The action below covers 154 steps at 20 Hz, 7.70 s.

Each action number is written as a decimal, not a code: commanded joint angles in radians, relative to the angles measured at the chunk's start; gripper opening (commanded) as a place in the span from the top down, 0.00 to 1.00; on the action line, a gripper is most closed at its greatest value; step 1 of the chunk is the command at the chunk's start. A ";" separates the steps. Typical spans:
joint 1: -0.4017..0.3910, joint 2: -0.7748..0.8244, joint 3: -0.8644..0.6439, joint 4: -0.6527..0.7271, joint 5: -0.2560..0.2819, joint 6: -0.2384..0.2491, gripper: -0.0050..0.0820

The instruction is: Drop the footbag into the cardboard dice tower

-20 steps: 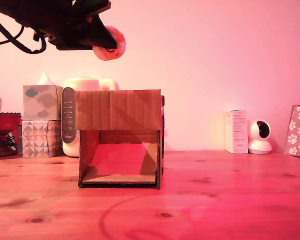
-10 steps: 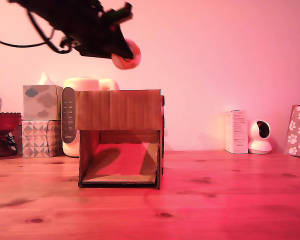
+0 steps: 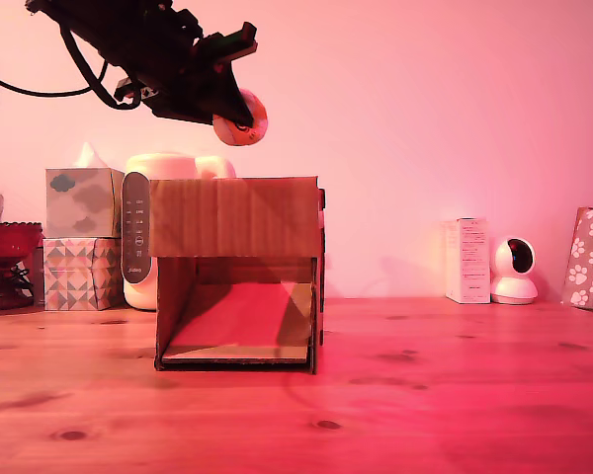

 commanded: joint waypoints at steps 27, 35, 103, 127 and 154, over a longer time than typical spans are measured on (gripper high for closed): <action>0.037 -0.395 -0.339 -0.088 0.115 -0.061 0.97; 0.069 -0.546 -0.560 0.009 0.120 -0.114 0.97; -0.060 0.335 -0.583 0.712 -0.082 -0.165 0.87; -0.092 -0.362 -0.581 0.269 0.026 -0.168 0.87; 0.004 0.084 0.058 -0.034 0.046 -0.002 0.85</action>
